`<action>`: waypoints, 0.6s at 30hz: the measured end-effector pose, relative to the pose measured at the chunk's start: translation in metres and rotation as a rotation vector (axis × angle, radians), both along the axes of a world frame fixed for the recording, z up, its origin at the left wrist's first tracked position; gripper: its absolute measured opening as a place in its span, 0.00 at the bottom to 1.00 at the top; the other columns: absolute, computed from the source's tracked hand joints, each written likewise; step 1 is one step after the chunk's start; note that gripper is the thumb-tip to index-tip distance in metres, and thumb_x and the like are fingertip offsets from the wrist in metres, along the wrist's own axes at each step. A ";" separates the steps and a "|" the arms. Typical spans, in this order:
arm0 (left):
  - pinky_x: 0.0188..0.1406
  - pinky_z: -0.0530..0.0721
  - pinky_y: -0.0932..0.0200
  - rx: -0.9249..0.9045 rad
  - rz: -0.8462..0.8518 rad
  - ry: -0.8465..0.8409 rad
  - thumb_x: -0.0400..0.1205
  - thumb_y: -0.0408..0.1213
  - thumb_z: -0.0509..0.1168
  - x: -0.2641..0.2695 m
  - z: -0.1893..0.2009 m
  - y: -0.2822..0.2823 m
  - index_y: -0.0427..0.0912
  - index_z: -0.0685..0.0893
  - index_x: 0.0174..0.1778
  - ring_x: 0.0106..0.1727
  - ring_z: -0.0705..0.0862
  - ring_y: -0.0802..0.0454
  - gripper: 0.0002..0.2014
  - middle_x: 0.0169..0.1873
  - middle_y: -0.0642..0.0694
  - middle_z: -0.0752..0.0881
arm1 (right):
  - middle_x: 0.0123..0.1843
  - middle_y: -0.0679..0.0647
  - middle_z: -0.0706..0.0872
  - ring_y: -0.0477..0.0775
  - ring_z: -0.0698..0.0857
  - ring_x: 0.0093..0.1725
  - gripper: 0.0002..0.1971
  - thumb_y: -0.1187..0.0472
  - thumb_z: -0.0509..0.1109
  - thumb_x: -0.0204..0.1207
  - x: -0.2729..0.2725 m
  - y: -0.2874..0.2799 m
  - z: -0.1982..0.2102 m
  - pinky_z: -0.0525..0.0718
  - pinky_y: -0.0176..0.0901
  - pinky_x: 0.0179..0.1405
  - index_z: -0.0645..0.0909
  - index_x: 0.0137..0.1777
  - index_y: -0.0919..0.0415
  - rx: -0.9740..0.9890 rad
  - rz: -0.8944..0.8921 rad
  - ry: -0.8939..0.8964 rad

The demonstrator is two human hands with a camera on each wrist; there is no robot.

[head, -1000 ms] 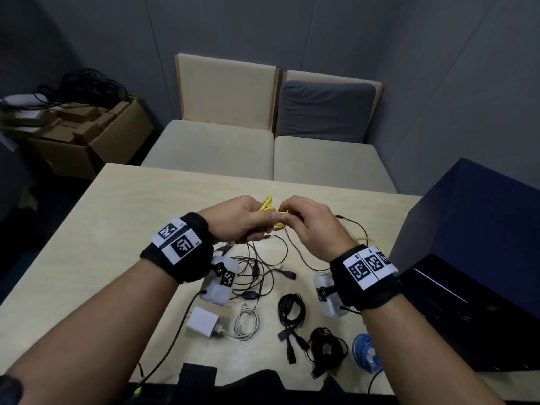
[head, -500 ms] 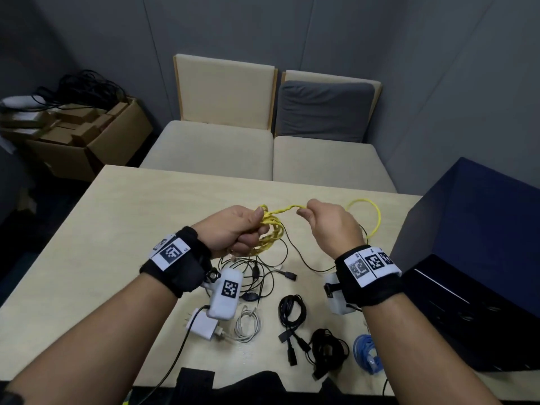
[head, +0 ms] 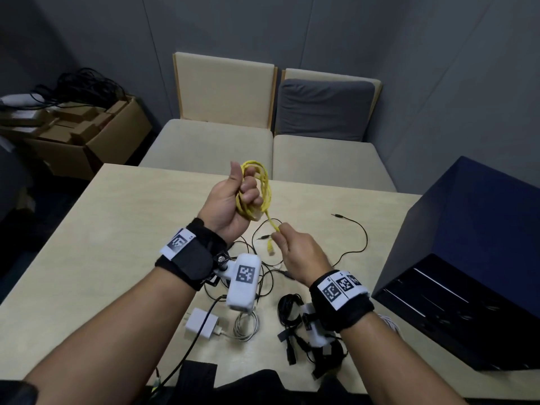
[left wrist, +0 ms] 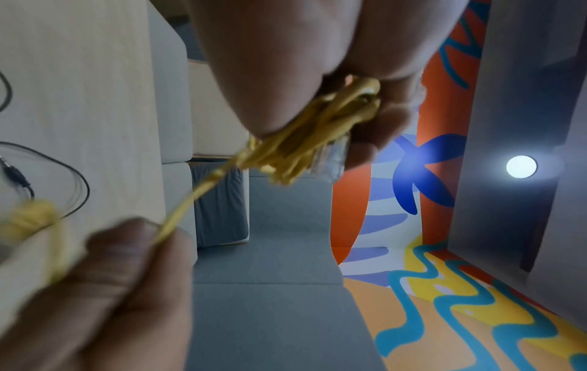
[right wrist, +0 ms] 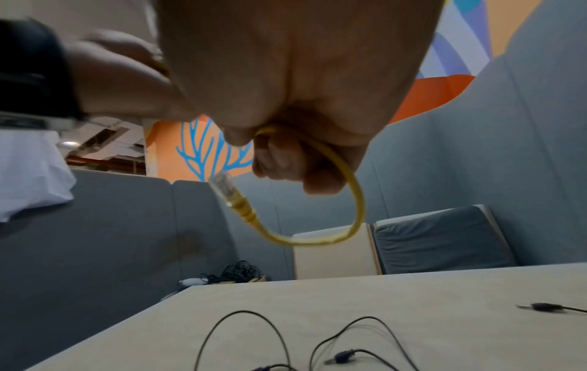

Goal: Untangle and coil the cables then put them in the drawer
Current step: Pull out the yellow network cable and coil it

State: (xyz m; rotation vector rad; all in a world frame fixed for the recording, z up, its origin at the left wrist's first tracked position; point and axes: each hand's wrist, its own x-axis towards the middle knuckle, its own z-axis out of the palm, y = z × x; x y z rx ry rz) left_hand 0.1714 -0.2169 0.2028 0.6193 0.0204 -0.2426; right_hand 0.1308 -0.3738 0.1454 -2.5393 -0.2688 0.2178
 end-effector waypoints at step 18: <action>0.31 0.74 0.60 0.660 0.255 -0.125 0.90 0.35 0.49 0.016 -0.026 0.016 0.43 0.69 0.61 0.33 0.75 0.55 0.07 0.36 0.49 0.75 | 0.46 0.51 0.86 0.51 0.81 0.47 0.10 0.62 0.64 0.80 -0.016 0.004 0.005 0.77 0.43 0.49 0.84 0.58 0.58 0.187 0.126 -0.182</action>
